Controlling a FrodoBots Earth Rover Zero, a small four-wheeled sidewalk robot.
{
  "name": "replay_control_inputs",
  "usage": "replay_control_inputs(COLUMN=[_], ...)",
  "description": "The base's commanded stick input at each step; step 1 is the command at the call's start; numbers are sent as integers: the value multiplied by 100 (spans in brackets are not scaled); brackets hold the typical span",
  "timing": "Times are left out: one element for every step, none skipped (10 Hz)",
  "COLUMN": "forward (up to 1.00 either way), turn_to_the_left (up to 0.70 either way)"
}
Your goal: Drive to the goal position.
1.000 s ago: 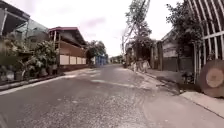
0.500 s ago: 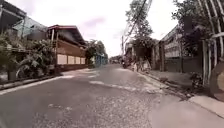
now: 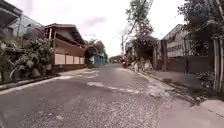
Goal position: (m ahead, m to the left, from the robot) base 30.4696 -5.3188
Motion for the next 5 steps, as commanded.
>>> replay_control_inputs(forward=[50, 50, 50, 50, 50], turn_to_the_left=[0, 0, 0, 0, 0])
